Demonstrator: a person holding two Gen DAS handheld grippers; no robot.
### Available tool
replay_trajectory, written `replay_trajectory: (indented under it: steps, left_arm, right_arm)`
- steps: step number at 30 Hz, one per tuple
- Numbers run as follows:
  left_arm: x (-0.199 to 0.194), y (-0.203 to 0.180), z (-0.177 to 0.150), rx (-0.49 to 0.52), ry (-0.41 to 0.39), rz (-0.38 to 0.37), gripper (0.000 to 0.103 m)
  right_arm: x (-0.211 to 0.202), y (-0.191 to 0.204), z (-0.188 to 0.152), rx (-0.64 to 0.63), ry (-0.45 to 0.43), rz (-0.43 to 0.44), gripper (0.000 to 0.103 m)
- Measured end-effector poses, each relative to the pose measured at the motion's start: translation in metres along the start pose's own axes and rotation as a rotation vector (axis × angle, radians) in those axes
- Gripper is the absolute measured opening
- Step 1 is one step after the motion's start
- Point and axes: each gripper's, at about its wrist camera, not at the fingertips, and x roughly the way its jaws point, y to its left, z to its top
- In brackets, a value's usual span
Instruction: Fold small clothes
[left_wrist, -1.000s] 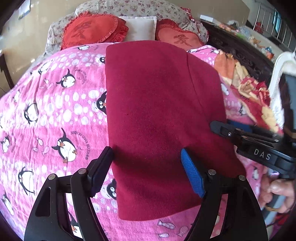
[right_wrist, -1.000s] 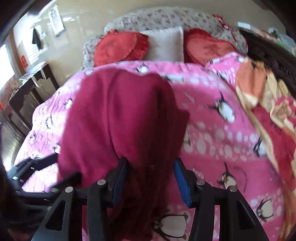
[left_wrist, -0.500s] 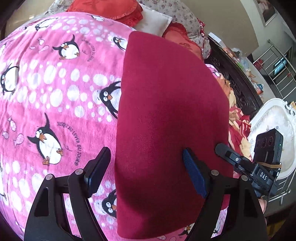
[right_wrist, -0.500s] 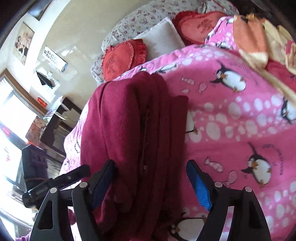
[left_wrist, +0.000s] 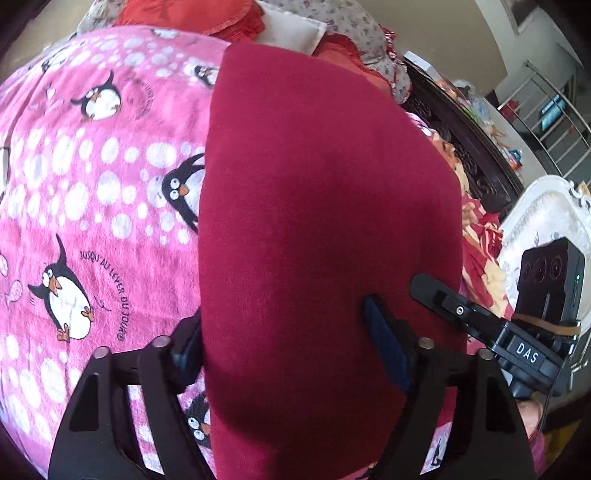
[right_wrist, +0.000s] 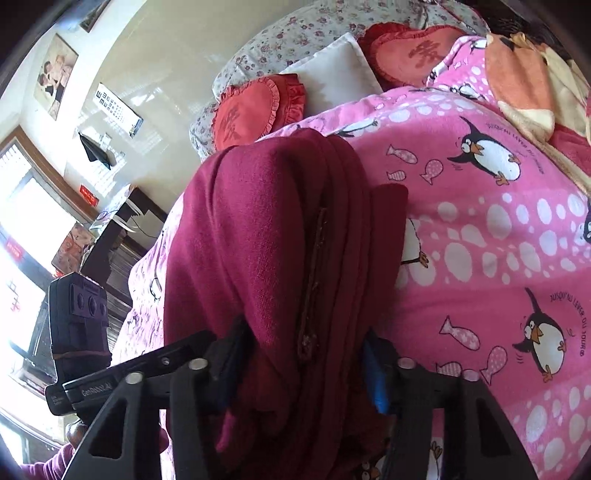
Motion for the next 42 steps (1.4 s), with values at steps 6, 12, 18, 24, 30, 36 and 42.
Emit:
replay_trajectory:
  steps: [6,12,18,24,30,36,42]
  left_arm:
    - [-0.045,-0.001,-0.005,0.01,0.002,-0.039,0.055]
    - [-0.106,0.012,-0.04,0.024,0.053,0.021,0.055]
    - [-0.104,0.032,-0.095,0.017,0.127,0.156,0.057]
    - [-0.126,0.019,-0.105,0.043,0.014,0.268,0.062]
    - [-0.131,0.01,-0.113,0.076,-0.024,0.356,0.062]
    - [-0.128,0.013,-0.12,0.048,-0.03,0.372,0.065]
    - [-0.123,0.005,-0.125,0.097,-0.042,0.414,0.065]
  right_arm:
    - [-0.023,0.027,-0.004,-0.036,-0.007,0.022,0.04]
    - [-0.04,0.068,-0.032,-0.054,0.06,0.114,0.04]
    - [-0.017,0.082,-0.087,-0.026,0.196,0.119,0.045]
    - [-0.045,0.095,-0.096,-0.131,0.153,-0.031,0.051]
    - [-0.066,0.15,-0.086,-0.427,0.044,-0.039,0.044]
    - [0.002,0.141,-0.095,-0.541,0.128,-0.173,0.034]
    - [-0.014,0.127,-0.101,-0.487,0.148,-0.169,0.034]
